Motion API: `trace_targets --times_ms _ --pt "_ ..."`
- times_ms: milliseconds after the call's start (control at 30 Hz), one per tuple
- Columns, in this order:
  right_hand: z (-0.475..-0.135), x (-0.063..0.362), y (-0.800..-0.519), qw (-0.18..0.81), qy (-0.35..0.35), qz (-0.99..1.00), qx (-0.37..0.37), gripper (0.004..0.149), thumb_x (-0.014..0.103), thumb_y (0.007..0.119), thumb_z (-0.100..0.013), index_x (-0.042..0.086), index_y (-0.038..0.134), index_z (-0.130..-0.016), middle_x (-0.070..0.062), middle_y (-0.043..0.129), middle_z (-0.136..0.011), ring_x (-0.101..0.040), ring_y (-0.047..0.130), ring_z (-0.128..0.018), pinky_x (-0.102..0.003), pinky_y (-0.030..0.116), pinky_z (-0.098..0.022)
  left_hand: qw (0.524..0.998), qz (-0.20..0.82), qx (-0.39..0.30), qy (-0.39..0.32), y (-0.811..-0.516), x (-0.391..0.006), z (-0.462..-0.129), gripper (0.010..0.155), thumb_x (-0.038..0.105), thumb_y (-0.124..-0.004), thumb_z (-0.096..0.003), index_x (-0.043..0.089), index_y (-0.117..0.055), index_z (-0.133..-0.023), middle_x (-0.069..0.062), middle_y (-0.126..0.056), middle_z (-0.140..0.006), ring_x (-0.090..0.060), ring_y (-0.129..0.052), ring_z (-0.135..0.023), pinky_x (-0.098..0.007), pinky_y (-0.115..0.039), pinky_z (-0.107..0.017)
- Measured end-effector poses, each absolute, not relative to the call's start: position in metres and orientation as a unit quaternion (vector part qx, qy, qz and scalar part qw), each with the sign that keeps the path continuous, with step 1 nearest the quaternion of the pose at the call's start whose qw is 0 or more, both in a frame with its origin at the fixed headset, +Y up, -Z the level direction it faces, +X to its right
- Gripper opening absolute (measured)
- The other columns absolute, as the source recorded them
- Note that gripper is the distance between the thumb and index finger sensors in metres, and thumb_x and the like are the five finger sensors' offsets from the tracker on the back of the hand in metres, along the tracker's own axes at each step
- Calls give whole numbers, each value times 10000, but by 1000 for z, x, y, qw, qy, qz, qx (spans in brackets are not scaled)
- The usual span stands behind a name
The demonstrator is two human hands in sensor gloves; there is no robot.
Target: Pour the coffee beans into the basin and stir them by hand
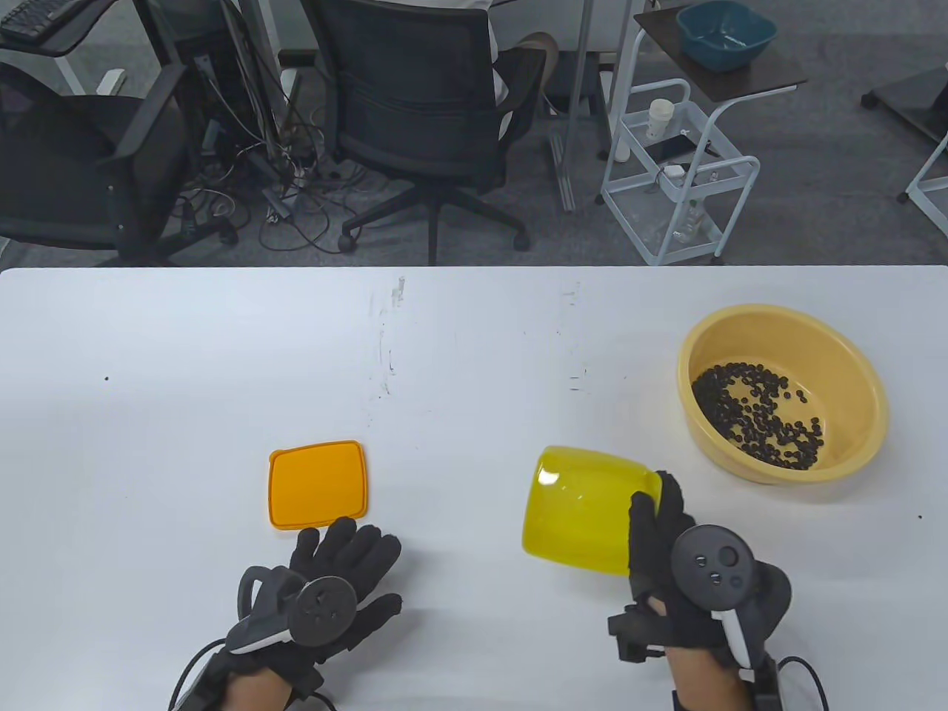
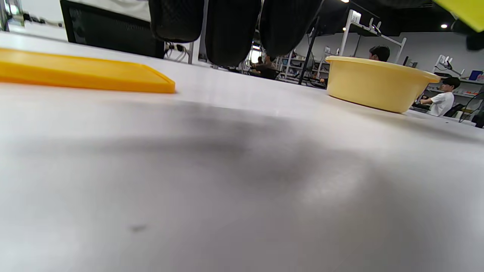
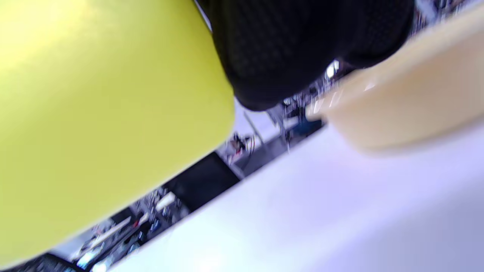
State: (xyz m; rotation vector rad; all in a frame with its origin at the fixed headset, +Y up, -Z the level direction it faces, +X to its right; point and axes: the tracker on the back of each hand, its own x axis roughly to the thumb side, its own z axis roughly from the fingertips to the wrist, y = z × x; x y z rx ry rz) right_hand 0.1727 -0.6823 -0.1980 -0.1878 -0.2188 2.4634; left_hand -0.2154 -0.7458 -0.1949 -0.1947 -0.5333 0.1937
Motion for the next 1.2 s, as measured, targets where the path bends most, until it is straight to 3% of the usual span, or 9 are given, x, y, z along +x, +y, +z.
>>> trace_targets --times_ms 167,333,567,667,800,867,933,1100,1200 --pt "-198 140 -708 309 -30 950 -44 675 448 519 -528 -64 467 -966 -110 913 -457 -180 913 -104 -516 722 -506 959 100 -68 -257 -740 -219 -191 682 653 -521 -533 232 -785 -1001 -126 -748 -1098 -467 -658 -1063 -668 -407 -745" --pt "-188 123 -717 309 17 950 -33 601 452 556 -519 -78 673 -776 -75 933 -357 -149 890 -18 -500 752 -482 951 134 -71 -270 -740 -206 -184 733 688 -508 -526 206 -720 -1037 -142 -711 -1106 -463 -662 -1054 -652 -422 -748" --pt "-188 108 -727 259 9 966 -15 594 461 560 -516 -67 691 -754 -48 932 -322 -127 880 11 -482 763 -481 922 238 -156 -261 -736 -158 -183 831 718 -446 -529 103 -689 -1032 -204 -675 -1094 -502 -652 -1022 -633 -438 -744" --pt "-185 110 -722 260 -17 965 -7 597 460 557 -516 -74 679 -753 -51 931 -331 -125 885 3 -482 761 -486 949 195 -153 -197 -720 -138 -194 744 649 -530 -555 64 -743 -965 -235 -737 -1031 -530 -710 -958 -639 -469 -723" --pt "-179 115 -719 297 -26 954 17 644 484 520 -518 -104 641 -750 -43 936 -409 -150 925 -73 -498 732 -519 976 98 -99 -164 -694 -117 -227 461 453 -622 -589 123 -825 -840 -168 -853 -928 -471 -808 -906 -623 -468 -732" --pt "-177 118 -719 326 -33 944 40 730 559 419 -513 -71 626 -818 -78 929 -499 -217 942 -168 -533 692 -539 985 55 -65 -151 -678 -114 -250 393 450 -624 -588 169 -842 -755 -116 -898 -864 -431 -832 -900 -616 -462 -741" --pt "-174 124 -714 300 -49 952 16 787 601 403 -497 -53 602 -888 -118 923 -515 -250 928 -171 -508 714 -477 992 6 -31 -121 -665 -120 -277 371 455 -634 -584 183 -843 -726 -97 -907 -845 -414 -838 -903 -612 -457 -745" --pt "-171 141 -713 217 -83 972 -30 763 591 447 -503 -44 645 -878 -124 930 -521 -264 935 -180 -521 707 -485 996 -70 -6 55 -655 -176 -361 358 460 -627 -585 192 -833 -703 -82 -906 -836 -403 -830 -914 -609 -457 -748" --pt "-173 146 -709 218 -94 971 -44 758 586 453 -503 -46 652 -872 -125 930 -515 -266 931 -174 -522 705 -486 984 -63 -33 162 -670 -217 -397 369 445 -661 -575 133 -851 -631 -121 -800 -960 -458 -712 -987 -615 -426 -751"
